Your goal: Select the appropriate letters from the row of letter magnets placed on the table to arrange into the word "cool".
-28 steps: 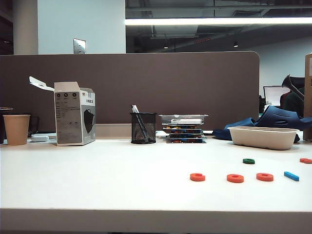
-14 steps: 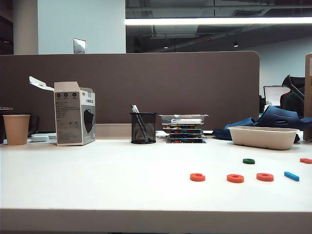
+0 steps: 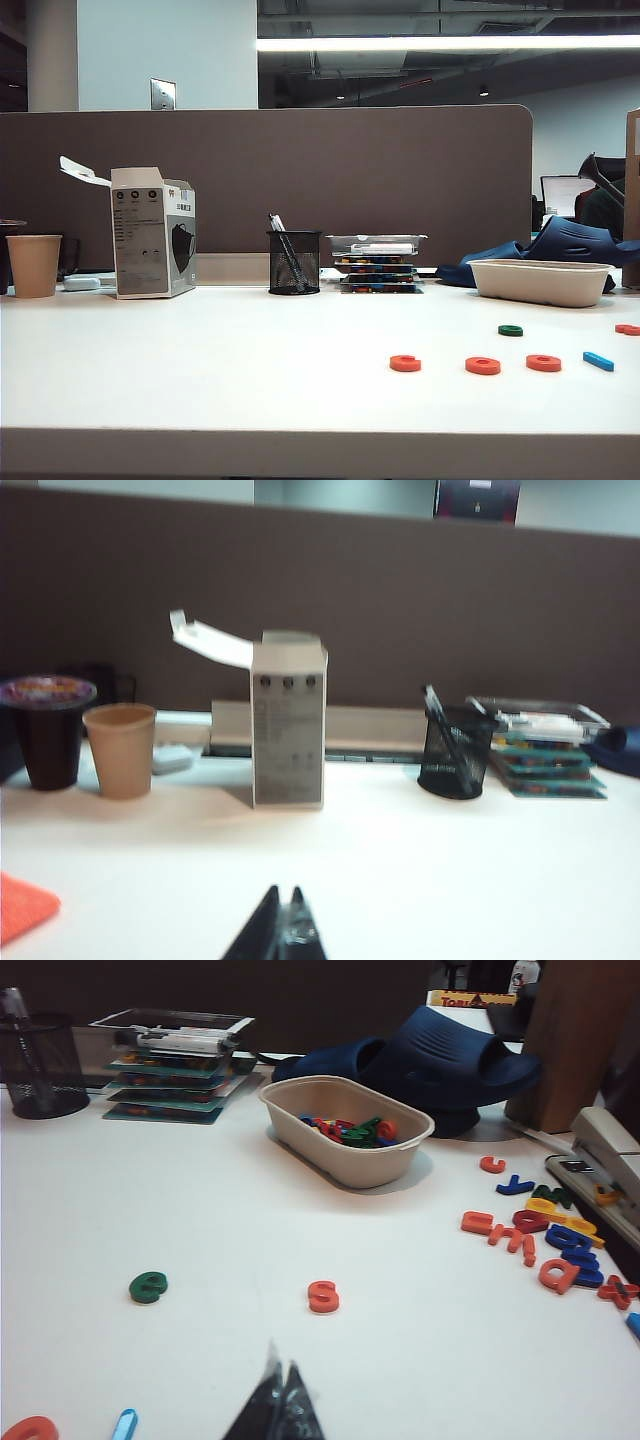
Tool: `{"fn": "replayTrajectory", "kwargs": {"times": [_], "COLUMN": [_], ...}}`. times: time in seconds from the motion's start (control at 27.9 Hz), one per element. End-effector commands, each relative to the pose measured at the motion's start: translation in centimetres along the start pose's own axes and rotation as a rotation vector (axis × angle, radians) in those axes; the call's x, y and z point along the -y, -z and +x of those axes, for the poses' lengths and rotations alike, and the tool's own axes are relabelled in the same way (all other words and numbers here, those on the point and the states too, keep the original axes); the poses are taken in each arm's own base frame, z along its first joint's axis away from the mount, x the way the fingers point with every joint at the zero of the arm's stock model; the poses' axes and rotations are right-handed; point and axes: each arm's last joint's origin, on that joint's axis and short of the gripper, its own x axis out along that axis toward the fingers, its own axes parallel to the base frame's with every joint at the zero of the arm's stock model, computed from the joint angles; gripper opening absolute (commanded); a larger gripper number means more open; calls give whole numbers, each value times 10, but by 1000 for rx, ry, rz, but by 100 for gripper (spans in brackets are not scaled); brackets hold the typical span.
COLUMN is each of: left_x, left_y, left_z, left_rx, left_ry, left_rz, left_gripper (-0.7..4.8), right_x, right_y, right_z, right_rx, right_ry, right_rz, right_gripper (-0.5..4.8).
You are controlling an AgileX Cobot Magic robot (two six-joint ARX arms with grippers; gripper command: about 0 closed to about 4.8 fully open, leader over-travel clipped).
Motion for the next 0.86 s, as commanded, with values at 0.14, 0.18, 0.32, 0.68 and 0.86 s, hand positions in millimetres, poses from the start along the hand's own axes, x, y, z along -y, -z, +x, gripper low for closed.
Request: {"fn": "replayTrajectory", "kwargs": {"times": [0.14,0.18,0.32,0.68,0.86], "left_x": [0,0,0,0,0], "left_y": [1,2,4,6,6], "left_z": [0,0,0,0,0], "left_rx": [11,6,-18,-37,-37], "left_ry": [-1,0,2,1,1], "left_rz": [-5,-5,-5,-6,-6], "left_gripper": [-5,-5,-5,-5,-5], "right_x": [1,1,1,1,1], "right_y": [0,0,0,0,0], "right_z": [0,0,0,0,0], "right_rx": [13,14,13,12,13], "right_ry": [15,15,14,14,14], "right_rz": [-6,-6,-6,-6,-6], "right_gripper": [15,15,14,14,14]}}
